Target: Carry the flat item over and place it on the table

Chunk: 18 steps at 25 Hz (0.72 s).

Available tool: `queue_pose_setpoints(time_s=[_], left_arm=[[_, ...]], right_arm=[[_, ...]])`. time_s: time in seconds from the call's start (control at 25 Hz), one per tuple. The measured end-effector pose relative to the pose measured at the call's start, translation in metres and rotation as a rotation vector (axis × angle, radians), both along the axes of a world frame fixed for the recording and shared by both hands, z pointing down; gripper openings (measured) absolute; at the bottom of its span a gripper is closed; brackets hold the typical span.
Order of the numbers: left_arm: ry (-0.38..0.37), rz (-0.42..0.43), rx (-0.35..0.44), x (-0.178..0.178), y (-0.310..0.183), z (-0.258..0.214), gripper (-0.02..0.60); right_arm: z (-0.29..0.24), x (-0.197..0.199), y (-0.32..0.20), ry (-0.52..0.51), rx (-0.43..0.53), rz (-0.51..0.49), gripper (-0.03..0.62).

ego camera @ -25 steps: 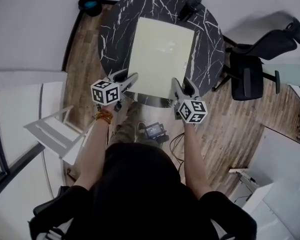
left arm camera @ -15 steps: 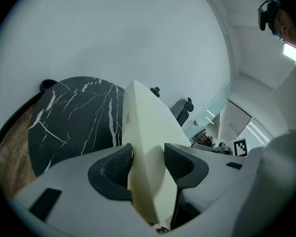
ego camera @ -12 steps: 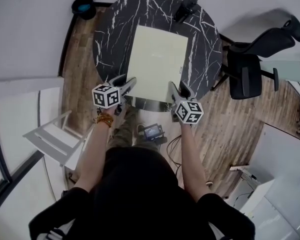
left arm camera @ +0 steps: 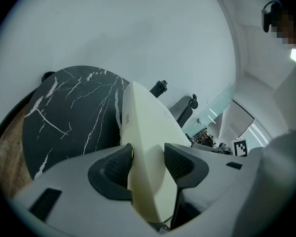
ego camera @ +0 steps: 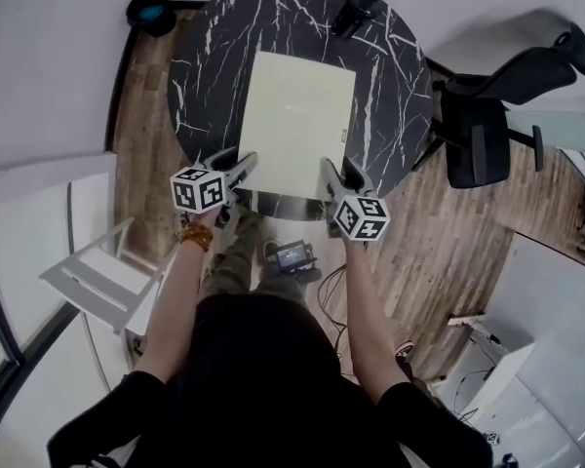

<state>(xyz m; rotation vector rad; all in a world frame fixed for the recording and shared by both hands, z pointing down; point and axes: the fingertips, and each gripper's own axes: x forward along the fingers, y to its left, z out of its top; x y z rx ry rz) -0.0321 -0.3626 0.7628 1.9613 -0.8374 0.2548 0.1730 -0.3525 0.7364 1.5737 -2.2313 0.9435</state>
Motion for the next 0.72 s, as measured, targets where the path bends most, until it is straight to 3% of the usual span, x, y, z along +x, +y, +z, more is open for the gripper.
queue_pose_setpoints(time_s=[0.72], left_arm=[[0.002, 0.005, -0.060, 0.009, 0.000, 0.036, 0.204]], right_arm=[[0.039, 0.011, 0.000, 0.017, -0.093, 0.006, 0.196]])
